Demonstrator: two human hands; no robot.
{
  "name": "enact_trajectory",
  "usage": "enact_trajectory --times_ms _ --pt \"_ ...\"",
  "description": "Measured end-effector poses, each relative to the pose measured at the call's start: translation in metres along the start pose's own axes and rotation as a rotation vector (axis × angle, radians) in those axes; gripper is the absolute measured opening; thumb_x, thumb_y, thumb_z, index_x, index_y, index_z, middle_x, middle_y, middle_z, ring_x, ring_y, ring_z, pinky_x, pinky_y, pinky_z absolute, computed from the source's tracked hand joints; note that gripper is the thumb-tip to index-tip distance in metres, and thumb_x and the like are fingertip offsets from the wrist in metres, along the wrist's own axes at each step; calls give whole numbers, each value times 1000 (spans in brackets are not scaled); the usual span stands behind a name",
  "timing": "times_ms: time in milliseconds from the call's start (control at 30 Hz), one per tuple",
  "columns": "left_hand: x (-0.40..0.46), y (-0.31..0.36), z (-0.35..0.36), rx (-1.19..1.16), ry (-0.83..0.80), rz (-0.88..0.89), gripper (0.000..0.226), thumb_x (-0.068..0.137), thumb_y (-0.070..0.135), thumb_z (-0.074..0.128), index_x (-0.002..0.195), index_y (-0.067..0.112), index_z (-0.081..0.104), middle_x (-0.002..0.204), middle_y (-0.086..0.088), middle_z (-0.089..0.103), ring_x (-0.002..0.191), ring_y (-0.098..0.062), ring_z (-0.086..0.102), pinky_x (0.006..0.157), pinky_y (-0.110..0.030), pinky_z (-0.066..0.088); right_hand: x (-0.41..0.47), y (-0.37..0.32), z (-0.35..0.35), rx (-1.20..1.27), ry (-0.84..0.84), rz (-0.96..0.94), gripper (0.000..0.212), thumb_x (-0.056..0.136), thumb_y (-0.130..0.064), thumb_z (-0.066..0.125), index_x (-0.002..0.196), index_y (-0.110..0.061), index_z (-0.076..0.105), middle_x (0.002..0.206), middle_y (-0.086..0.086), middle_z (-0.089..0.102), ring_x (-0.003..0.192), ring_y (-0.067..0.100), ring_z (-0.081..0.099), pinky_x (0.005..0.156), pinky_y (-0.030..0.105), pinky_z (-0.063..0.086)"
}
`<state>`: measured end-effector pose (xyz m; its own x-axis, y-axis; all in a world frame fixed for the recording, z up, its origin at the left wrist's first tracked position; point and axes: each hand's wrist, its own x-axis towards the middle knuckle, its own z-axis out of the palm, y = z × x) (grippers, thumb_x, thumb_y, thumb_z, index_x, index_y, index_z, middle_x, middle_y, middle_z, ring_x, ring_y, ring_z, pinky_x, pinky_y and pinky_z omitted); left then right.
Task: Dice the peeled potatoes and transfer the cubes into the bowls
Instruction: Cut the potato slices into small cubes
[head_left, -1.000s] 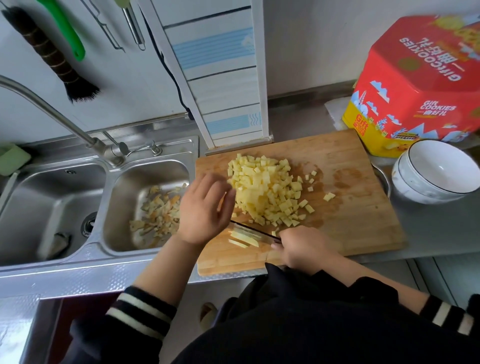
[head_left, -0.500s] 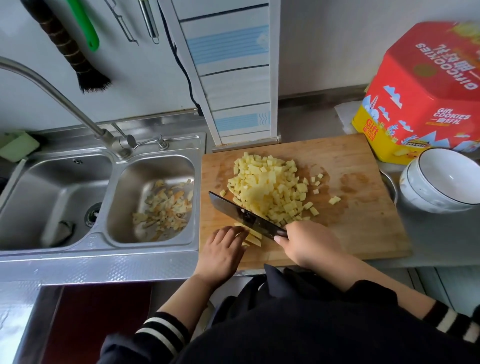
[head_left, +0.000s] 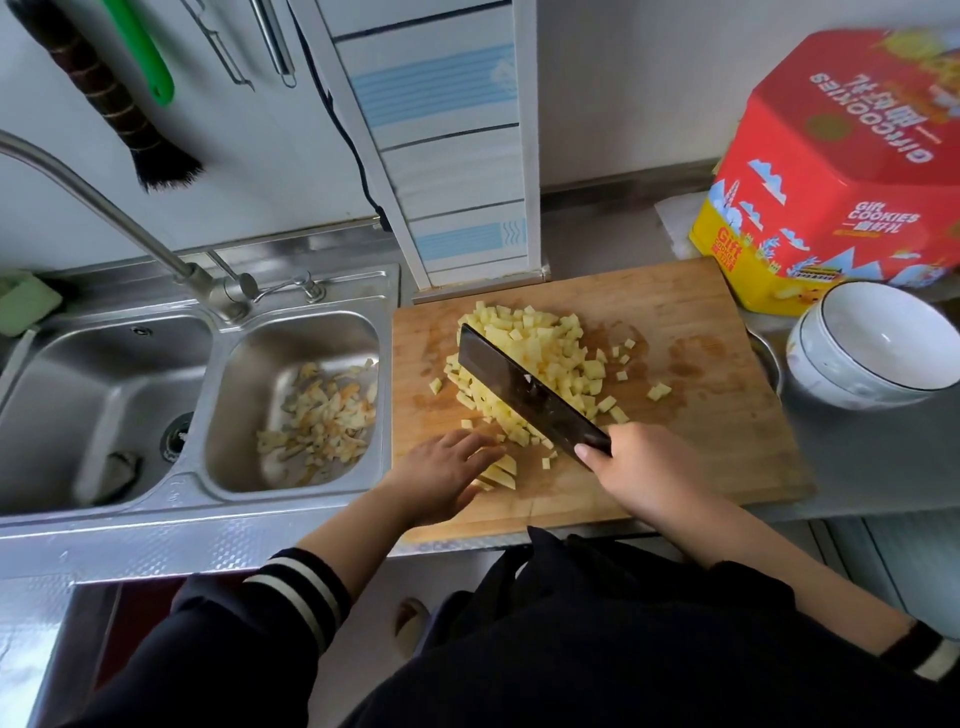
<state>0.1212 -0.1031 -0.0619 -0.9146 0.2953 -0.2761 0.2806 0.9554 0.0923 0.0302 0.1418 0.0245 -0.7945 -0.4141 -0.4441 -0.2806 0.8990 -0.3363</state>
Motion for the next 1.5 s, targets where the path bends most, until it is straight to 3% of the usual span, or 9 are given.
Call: enact_trajectory --times_ms 333,500,633,800,1067,1200,1333,1433,1500 --pt "4 4 2 -65 87 -38 48 96 33 58 142 25 49 137 -3 52 122 -25 50 86 -39 52 -5 -4 -1 -47 -21 -20 30 98 -49 44 87 -23 54 68 -6 55 57 9 52 46 24 34" --pt "0 8 9 -143 137 -152 45 88 32 70 131 23 60 122 -5 60 105 -28 58 73 -42 57 -3 -6 2 -40 -35 -49 29 98 -48 45 89 -22 54 68 -7 54 55 8 51 45 25 33" --pt "-6 24 23 -277 261 -356 40 80 32 77 116 17 68 103 -6 63 90 -29 62 61 -43 57 0 -11 5 -25 -57 -49 31 98 -49 45 90 -22 56 69 -6 55 57 10 51 47 25 34" --pt "-4 50 22 -395 278 -689 43 89 41 64 126 18 62 112 -5 59 104 -25 56 77 -36 47 6 -20 7 -66 -67 -91 33 98 -49 44 84 -22 56 67 -6 56 60 14 55 50 27 39" --pt "-9 61 22 -519 301 -981 45 93 49 55 125 17 57 120 -1 53 106 -23 55 77 -30 42 12 -34 7 -202 -76 -126 33 99 -49 41 81 -23 51 70 -6 54 68 18 56 56 29 39" --pt "-9 62 24 -564 311 -992 55 89 53 60 128 15 52 124 -3 50 113 -24 51 85 -30 41 8 -37 9 -278 -120 -150 29 101 -46 38 83 -24 46 69 -7 47 68 19 50 55 30 36" --pt "-21 63 30 -567 434 -923 73 78 49 75 134 9 48 128 -7 49 116 -27 51 91 -35 45 7 -41 11 -326 -149 -177 29 102 -44 35 87 -22 46 70 -6 48 64 18 50 58 31 40" --pt "-25 63 41 -443 569 -766 54 75 33 81 118 11 56 116 -7 54 101 -30 58 80 -36 49 8 -44 12 -341 -172 -191 28 103 -42 34 89 -22 47 70 -5 47 60 15 45 54 30 36" --pt "-24 63 43 -437 595 -754 40 79 30 78 109 12 60 110 -4 56 95 -27 58 75 -31 46 9 -45 13 -347 -185 -202 30 104 -41 34 92 -21 52 71 -5 49 64 17 49 56 30 37"
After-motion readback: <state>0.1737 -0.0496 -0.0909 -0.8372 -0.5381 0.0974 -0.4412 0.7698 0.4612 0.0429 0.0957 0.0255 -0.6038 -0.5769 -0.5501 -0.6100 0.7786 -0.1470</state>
